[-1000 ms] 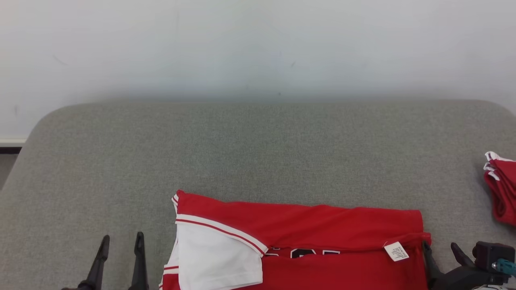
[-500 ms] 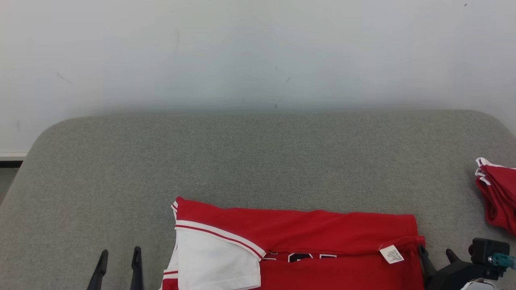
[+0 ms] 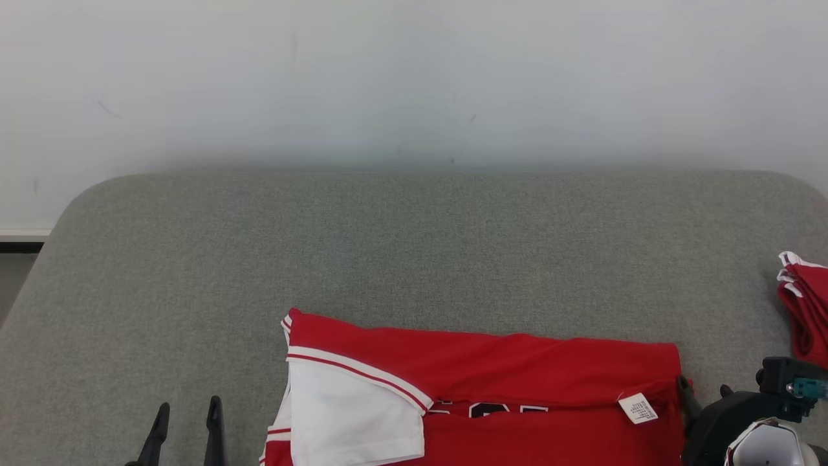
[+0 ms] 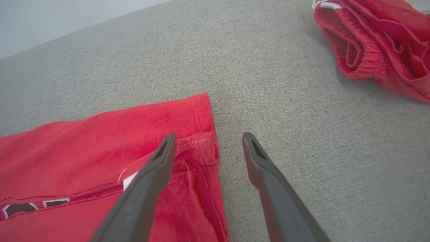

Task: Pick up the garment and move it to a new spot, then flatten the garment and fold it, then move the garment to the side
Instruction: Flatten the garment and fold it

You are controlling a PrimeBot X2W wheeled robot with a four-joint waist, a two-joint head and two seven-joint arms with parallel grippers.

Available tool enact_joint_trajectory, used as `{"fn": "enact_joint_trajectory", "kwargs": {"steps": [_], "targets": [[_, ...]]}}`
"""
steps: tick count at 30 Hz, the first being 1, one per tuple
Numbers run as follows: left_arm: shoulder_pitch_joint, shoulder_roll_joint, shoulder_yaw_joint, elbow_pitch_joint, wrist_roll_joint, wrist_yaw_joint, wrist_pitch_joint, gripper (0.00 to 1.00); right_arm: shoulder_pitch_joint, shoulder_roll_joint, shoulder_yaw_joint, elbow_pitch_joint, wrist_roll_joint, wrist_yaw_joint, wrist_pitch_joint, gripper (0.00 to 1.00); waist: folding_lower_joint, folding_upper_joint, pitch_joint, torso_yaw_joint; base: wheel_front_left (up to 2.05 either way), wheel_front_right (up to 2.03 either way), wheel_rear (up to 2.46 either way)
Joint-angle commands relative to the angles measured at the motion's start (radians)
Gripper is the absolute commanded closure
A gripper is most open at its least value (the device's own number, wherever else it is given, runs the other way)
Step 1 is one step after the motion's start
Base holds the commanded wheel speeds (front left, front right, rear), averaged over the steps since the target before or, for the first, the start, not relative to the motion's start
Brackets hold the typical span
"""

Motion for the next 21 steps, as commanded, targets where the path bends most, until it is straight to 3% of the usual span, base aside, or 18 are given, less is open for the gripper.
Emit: {"fn": "enact_joint_trajectory", "kwargs": {"steps": [1,21], "targets": [[-0.006,-0.002,0.003,0.001,0.008,-0.006,-0.003,0.00,-0.006,-0.003,-0.003,0.003,-0.003,0.000,0.001,0.00,-0.0001,0.0000,0.001,0.000,0.00,0.00,0.00],[-0.031,-0.002,-0.032,-0.004,-0.003,-0.006,-0.003,0.00,-0.113,-0.010,0.014,0.265,-0.045,0.000,0.042,0.00,-0.0001,0.0000,0.057,0.034,0.00,0.00,0.00]]}}
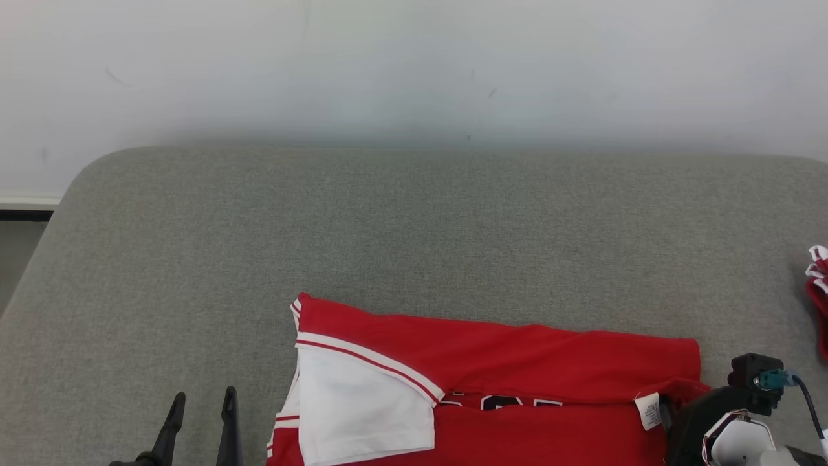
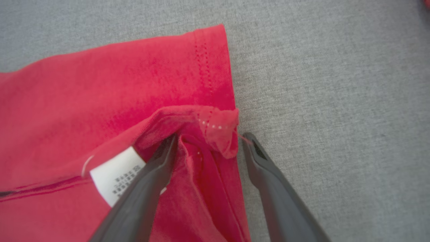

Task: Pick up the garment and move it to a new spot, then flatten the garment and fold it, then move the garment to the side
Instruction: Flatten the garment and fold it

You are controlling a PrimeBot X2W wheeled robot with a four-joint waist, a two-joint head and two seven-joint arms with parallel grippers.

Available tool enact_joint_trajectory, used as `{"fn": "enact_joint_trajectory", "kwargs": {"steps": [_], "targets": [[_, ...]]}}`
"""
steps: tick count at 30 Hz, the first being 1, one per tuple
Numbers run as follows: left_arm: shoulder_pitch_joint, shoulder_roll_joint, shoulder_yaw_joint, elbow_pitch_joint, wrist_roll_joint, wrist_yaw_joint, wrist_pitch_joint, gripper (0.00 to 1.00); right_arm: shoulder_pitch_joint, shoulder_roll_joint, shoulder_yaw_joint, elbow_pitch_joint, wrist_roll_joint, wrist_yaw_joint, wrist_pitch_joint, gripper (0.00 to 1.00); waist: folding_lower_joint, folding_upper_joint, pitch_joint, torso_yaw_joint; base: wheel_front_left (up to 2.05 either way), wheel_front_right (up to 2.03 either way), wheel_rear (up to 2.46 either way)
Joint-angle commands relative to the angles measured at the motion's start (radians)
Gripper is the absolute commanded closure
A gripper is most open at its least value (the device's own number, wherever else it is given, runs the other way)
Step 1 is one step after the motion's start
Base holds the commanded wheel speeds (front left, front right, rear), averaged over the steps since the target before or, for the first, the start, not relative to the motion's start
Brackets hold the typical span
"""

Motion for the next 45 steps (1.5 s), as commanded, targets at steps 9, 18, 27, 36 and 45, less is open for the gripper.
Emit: {"fn": "enact_joint_trajectory", "kwargs": {"steps": [9,18,27,36,45], "targets": [[-0.013,0.007,0.003,0.004,-0.012,-0.002,-0.003,0.00,0.003,-0.004,0.038,0.071,-0.021,0.001,0.038,1.00,0.0000,0.0000,0.006,0.015,0.00,0.00,0.00],[-0.002,-0.002,0.017,0.002,-0.016,-0.002,-0.003,0.00,-0.035,-0.037,-0.081,0.000,-0.109,-0.002,-0.069,1.00,0.0000,0.0000,0.002,-0.008,0.00,0.00,0.00],[0.002,-0.012,0.020,-0.008,-0.011,-0.002,-0.003,0.00,-0.033,-0.043,-0.222,-0.078,-0.232,-0.001,-0.118,1.00,0.0000,0.0000,-0.006,-0.028,0.00,0.00,0.00],[0.005,-0.015,0.021,-0.013,-0.004,-0.002,-0.003,0.00,-0.027,-0.065,-0.334,-0.137,-0.338,-0.001,-0.110,1.00,0.0000,0.0000,-0.009,-0.030,0.00,0.00,0.00],[0.005,-0.014,0.023,-0.004,-0.003,-0.002,-0.003,0.00,-0.012,-0.038,-0.249,-0.126,-0.334,-0.001,-0.110,1.00,0.0000,0.0000,-0.021,-0.030,0.00,0.00,0.00]]}}
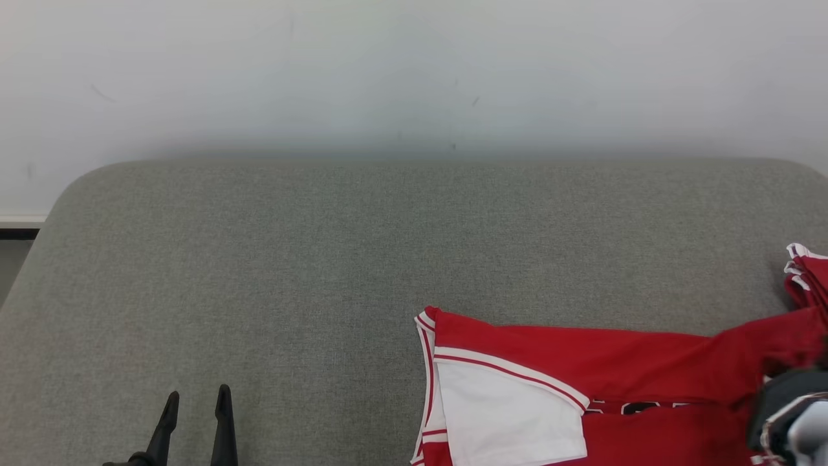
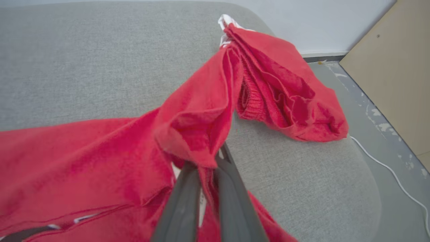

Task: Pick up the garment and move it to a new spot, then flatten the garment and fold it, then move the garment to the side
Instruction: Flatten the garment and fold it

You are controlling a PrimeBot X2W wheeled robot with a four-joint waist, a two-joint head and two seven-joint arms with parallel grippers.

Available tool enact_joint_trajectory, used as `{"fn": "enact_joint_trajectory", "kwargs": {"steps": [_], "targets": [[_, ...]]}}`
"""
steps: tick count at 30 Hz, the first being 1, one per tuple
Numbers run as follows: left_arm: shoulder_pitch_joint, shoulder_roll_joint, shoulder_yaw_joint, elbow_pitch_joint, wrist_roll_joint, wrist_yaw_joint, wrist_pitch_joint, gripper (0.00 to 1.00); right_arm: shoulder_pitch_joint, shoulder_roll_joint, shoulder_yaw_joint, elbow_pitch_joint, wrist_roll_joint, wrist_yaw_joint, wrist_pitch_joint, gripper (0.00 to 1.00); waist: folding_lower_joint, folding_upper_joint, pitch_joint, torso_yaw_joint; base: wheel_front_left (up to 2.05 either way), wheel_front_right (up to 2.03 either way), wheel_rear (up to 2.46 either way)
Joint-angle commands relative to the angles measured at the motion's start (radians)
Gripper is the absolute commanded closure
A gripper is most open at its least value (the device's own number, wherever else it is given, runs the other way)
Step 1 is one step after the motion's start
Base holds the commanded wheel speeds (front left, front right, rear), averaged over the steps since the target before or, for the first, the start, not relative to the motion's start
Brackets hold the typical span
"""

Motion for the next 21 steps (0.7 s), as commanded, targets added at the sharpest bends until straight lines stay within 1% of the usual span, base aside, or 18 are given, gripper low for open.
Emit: {"fn": "enact_joint_trajectory", "kwargs": {"steps": [1,7,13,16,17,18,21], "targets": [[0.006,-0.001,0.003,0.001,0.004,-0.001,-0.003,0.00,0.013,0.010,0.027,0.005,0.014,-0.003,-0.002,1.00,-0.0001,-0.0001,-0.002,0.000,0.00,0.00,0.00],[0.013,-0.003,0.006,0.005,-0.003,-0.001,-0.003,0.00,0.028,0.047,0.250,0.004,0.113,-0.003,-0.008,1.00,-0.0001,-0.0001,-0.005,-0.007,0.00,0.00,0.00],[0.014,-0.003,0.004,0.007,-0.006,-0.001,-0.003,0.00,0.046,0.067,0.511,-0.068,0.234,-0.003,0.017,1.00,-0.0001,-0.0001,-0.006,-0.012,0.00,0.00,0.00],[0.012,-0.003,-0.002,0.011,-0.008,-0.001,-0.003,0.00,0.047,0.068,0.629,-0.106,0.318,-0.003,0.035,1.00,-0.0001,-0.0001,-0.007,-0.009,0.00,0.00,0.00],[0.011,-0.004,-0.005,0.013,-0.009,-0.001,-0.003,0.00,0.047,0.068,0.661,-0.117,0.341,-0.003,0.040,1.00,-0.0001,-0.0001,-0.008,-0.007,0.00,0.00,0.00],[0.011,-0.004,-0.005,0.013,-0.009,-0.001,-0.003,0.00,0.047,0.068,0.661,-0.117,0.341,-0.003,0.040,1.00,-0.0001,-0.0001,-0.008,-0.007,0.00,0.00,0.00],[0.008,-0.004,-0.013,0.018,-0.011,-0.001,-0.003,0.00,0.040,0.067,0.733,-0.137,0.398,-0.003,0.055,1.00,-0.0001,-0.0001,-0.010,0.002,0.00,0.00,0.00]]}}
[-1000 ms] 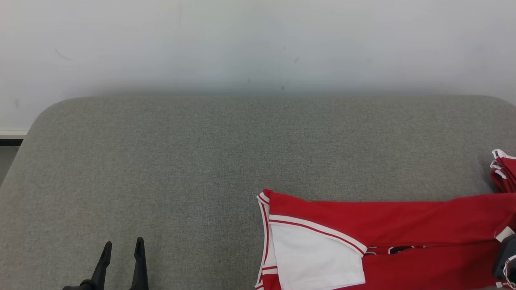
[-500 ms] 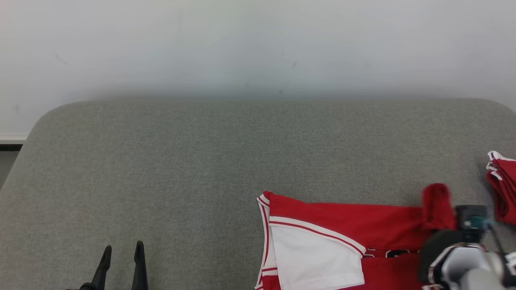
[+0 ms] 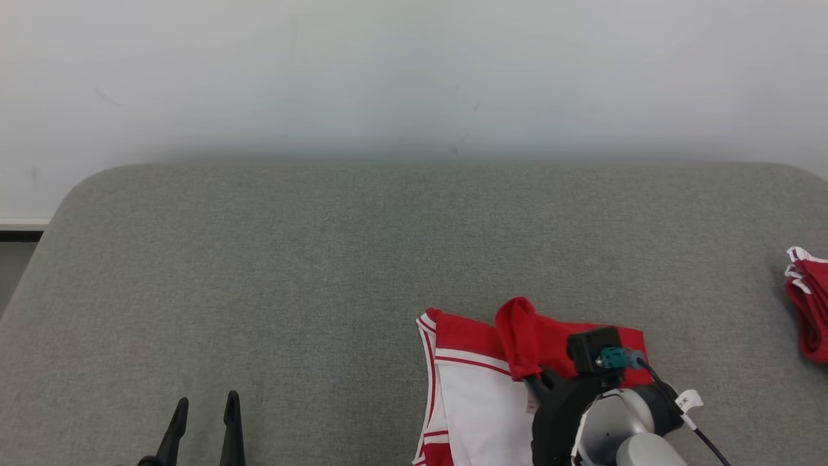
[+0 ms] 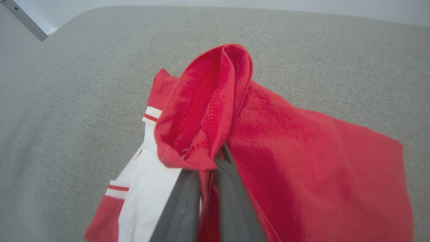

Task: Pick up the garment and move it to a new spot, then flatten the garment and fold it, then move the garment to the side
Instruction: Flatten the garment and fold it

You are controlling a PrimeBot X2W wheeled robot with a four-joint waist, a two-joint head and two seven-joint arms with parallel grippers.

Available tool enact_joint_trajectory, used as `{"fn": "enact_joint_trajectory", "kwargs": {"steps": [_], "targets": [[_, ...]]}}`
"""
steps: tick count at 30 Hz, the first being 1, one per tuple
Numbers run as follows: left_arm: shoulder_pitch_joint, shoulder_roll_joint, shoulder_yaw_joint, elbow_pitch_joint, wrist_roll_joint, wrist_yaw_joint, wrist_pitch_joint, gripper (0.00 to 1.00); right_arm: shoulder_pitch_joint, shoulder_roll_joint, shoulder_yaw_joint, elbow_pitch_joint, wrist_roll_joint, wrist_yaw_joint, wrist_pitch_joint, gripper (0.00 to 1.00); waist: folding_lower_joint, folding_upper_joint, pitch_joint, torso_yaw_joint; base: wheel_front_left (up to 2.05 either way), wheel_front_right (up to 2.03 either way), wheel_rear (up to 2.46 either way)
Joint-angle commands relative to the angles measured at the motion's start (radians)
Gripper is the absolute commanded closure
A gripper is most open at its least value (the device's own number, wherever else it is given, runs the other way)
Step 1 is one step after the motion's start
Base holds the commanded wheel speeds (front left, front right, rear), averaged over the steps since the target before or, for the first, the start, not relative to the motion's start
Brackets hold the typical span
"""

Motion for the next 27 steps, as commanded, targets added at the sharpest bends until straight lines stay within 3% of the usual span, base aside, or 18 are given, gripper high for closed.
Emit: {"fn": "enact_joint_trajectory", "kwargs": {"steps": [1,16,17,18,19,27], "targets": [[0.003,0.000,0.000,0.002,-0.007,0.000,-0.003,0.00,-0.003,-0.001,0.019,-0.007,0.021,-0.003,0.004,1.00,0.0000,-0.0001,-0.001,0.007,0.00,0.00,0.00],[0.019,0.000,-0.003,0.002,-0.009,0.000,-0.003,0.00,-0.050,-0.001,0.146,0.075,0.157,-0.003,-0.004,1.00,0.0000,-0.0001,-0.014,0.049,0.00,0.00,0.00],[0.019,0.000,-0.002,0.002,-0.009,0.000,-0.003,0.00,-0.054,-0.001,0.150,0.080,0.159,-0.003,-0.006,0.66,0.0000,-0.0001,-0.014,0.050,0.00,0.00,0.00],[0.020,0.000,-0.002,0.001,-0.009,0.000,-0.003,0.00,-0.057,-0.001,0.153,0.087,0.164,-0.003,-0.012,0.44,0.0000,-0.0001,-0.015,0.050,0.00,0.00,0.00],[0.020,0.000,-0.001,0.001,-0.008,0.000,-0.003,0.00,-0.059,-0.001,0.154,0.092,0.169,-0.003,-0.016,0.00,0.0000,-0.0001,-0.015,0.050,0.00,0.00,0.00],[0.019,0.000,0.006,0.000,-0.005,0.000,-0.003,0.00,-0.092,-0.001,0.147,0.103,0.236,-0.003,-0.094,0.00,0.0000,-0.0001,-0.015,0.044,0.00,0.00,0.00]]}}
